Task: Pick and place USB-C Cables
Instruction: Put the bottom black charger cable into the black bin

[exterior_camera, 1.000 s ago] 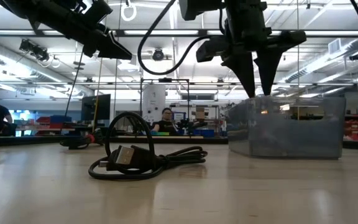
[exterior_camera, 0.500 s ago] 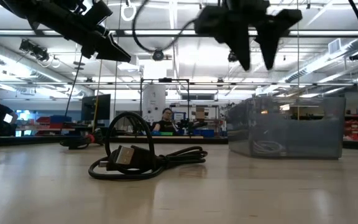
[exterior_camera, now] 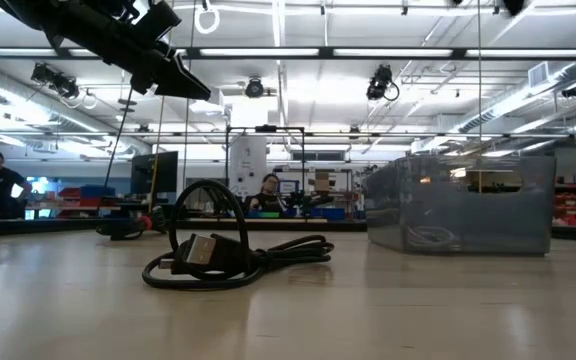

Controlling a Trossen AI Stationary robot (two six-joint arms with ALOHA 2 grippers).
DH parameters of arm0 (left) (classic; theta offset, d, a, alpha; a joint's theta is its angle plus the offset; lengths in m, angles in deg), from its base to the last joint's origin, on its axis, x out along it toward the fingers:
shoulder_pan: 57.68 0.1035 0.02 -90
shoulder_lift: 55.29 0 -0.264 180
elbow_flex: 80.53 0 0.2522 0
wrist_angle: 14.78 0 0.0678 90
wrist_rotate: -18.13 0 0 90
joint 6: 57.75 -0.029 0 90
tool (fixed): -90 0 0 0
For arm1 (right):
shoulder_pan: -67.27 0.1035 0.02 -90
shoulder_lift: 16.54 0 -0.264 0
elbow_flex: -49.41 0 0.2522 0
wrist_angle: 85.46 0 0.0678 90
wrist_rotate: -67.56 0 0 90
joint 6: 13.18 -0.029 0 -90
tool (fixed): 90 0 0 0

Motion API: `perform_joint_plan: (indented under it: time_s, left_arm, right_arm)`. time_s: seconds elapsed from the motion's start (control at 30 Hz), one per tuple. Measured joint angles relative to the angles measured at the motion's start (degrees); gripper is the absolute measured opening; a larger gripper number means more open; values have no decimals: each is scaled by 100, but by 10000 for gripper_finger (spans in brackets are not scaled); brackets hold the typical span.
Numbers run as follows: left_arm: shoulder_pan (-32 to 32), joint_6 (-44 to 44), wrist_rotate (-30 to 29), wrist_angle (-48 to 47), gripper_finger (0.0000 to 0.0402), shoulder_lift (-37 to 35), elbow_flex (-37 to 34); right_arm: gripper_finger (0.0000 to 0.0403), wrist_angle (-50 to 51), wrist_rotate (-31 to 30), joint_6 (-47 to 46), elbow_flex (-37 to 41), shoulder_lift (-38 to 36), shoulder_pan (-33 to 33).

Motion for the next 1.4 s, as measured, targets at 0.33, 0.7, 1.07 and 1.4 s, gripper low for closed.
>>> perform_joint_plan:
  time_s: [0.33, 0.7, 1.07, 1.4]
  left_arm:
    - [-1, 2, 0, -1, 160, -1, 0]
    - [-4, 157, -2, 2, 160, 1, 0]
    - [-8, 304, 0, -8, 160, 1, 0]
    - [-8, 304, 0, -5, 160, 1, 0]
  right_arm:
    - [204, -1214, 242, -2818, 486, 2, 1423]
    - [203, -609, -55, -2590, 539, 631, 1809]
    - [203, -840, 225, -2880, 1160, 721, 2184]
    - [203, -1679, -141, -2823, 2001, 730, 2239]
